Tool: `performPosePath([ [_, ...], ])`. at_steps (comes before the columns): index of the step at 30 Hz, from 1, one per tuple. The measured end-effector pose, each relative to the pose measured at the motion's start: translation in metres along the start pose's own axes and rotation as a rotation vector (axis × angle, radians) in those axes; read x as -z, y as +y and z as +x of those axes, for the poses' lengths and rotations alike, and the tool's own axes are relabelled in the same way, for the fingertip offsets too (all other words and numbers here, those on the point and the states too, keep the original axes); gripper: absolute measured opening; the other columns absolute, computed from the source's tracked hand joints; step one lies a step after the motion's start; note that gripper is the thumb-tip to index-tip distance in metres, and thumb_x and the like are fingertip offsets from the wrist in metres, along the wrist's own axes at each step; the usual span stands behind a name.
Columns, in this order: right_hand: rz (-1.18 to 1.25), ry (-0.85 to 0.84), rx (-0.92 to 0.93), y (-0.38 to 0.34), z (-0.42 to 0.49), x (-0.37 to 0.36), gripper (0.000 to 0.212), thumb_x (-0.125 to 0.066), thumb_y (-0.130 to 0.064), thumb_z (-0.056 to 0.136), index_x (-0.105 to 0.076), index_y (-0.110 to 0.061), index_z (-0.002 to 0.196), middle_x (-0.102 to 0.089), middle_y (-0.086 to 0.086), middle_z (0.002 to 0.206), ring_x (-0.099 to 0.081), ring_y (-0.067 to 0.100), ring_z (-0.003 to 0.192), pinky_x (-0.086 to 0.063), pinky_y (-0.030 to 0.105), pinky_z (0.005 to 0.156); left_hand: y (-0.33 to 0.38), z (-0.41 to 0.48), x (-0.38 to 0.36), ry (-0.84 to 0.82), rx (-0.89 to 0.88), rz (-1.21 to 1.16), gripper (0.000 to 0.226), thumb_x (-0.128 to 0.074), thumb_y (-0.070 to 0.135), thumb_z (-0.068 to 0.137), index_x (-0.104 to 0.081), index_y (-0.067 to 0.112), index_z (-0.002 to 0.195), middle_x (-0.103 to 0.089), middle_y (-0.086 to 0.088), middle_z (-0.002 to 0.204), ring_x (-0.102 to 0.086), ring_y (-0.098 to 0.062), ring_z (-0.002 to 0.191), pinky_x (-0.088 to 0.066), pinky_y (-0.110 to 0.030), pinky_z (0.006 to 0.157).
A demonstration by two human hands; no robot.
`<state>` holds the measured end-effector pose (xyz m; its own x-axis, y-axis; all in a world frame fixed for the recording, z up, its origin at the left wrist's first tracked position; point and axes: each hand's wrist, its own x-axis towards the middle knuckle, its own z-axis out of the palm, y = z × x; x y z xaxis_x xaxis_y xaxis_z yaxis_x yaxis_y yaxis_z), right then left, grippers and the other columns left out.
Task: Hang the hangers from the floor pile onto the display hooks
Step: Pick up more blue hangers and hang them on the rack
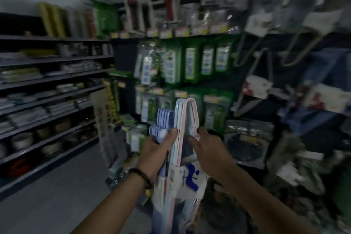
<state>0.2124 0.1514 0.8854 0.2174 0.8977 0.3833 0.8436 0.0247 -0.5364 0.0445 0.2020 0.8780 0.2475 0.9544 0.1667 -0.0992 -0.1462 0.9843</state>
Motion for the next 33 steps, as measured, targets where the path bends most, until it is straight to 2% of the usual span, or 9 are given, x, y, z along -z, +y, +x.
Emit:
performPosePath([
  [3,-0.103,0.07,-0.078,0.028,-0.019,0.069,0.026,-0.045,-0.035,0.109,-0.049,-0.021,0.131,-0.068,0.002,0.091,-0.065,0.019,0.068,-0.06,0.046,0.064,0.025,-0.003,-0.056,-0.11,-0.094,0.044,0.095,-0.073,0.083,0.065,-0.067,-0.005,0.1,-0.063,-0.035,0.085,-0.066,-0.048,0.078,-0.064,-0.051,0.076],
  [6,-0.21,0.183,-0.099,0.061,-0.051,0.135,0.029,-0.046,-0.031,0.107,-0.046,-0.017,0.132,-0.069,0.005,0.085,-0.066,0.025,0.063,-0.058,0.049,0.056,0.048,-0.02,-0.119,-0.219,-0.168,0.074,0.068,-0.073,0.075,0.07,-0.055,0.01,0.075,-0.044,-0.015,0.064,-0.048,-0.024,0.057,-0.043,-0.028,0.054],
  [9,-0.335,0.313,-0.12,0.098,-0.094,0.2,0.038,-0.049,-0.033,0.105,-0.035,-0.022,0.139,-0.061,-0.004,0.083,-0.055,0.017,0.056,-0.05,0.037,0.052,0.066,-0.038,-0.194,-0.321,-0.282,0.131,0.046,-0.077,0.036,0.09,-0.044,0.024,0.061,-0.036,0.013,0.041,-0.036,-0.004,0.037,-0.032,-0.013,0.043],
  [13,-0.458,0.38,-0.153,0.152,-0.152,0.283,0.056,-0.053,-0.037,0.103,-0.022,-0.033,0.15,-0.067,0.001,0.093,-0.062,0.026,0.068,-0.054,0.039,0.06,0.073,-0.058,-0.292,-0.447,-0.402,0.143,0.006,-0.068,0.024,0.1,-0.065,0.019,0.097,-0.056,0.013,0.052,-0.05,-0.002,0.042,-0.044,-0.017,0.048],
  [19,-0.545,0.398,-0.238,0.242,-0.214,0.388,0.035,-0.042,-0.047,0.105,-0.036,-0.031,0.135,-0.062,-0.007,0.083,-0.059,0.02,0.064,-0.051,0.037,0.058,0.07,-0.082,-0.422,-0.51,-0.467,0.245,0.055,-0.056,0.055,0.101,-0.066,0.002,0.089,-0.043,0.0,0.048,-0.042,-0.007,0.041,-0.033,-0.033,0.05],
  [23,-0.511,0.384,-0.324,0.301,-0.24,0.442,0.023,-0.043,-0.048,0.105,-0.042,-0.028,0.118,-0.059,-0.007,0.085,-0.053,0.015,0.063,-0.044,0.034,0.053,0.076,-0.095,-0.489,-0.507,-0.479,0.326,0.04,-0.068,0.031,0.1,-0.066,0.03,0.059,-0.052,0.006,0.046,-0.05,-0.007,0.043,-0.037,-0.02,0.047],
  [27,-0.462,0.413,-0.39,0.35,-0.254,0.49,0.018,-0.047,-0.048,0.105,-0.039,-0.034,0.112,-0.063,-0.005,0.086,-0.063,0.018,0.069,-0.054,0.039,0.061,0.085,-0.101,-0.54,-0.569,-0.436,0.296,0.04,-0.075,0.03,0.095,-0.063,0.005,0.066,-0.062,0.0,0.048,-0.061,-0.012,0.044,-0.049,-0.027,0.047],
  [31,-0.487,0.374,-0.492,0.407,-0.253,0.533,0.023,-0.052,-0.04,0.104,-0.044,-0.027,0.122,-0.069,0.0,0.091,-0.067,0.021,0.074,-0.059,0.042,0.069,0.098,-0.103,-0.6,-0.669,-0.539,0.302,0.046,-0.069,0.02,0.099,-0.05,0.028,0.058,-0.044,0.009,0.04,-0.042,-0.006,0.038,-0.034,-0.014,0.045],
  [33,-0.477,0.369,-0.515,0.431,-0.249,0.556,0.025,-0.052,-0.043,0.104,-0.049,-0.026,0.122,-0.07,-0.002,0.091,-0.067,0.017,0.074,-0.06,0.039,0.071,0.107,-0.097,-0.627,-0.688,-0.615,0.261,0.037,-0.072,0.039,0.097,-0.052,0.035,0.067,-0.048,0.012,0.043,-0.046,-0.006,0.042,-0.037,-0.016,0.047],
])
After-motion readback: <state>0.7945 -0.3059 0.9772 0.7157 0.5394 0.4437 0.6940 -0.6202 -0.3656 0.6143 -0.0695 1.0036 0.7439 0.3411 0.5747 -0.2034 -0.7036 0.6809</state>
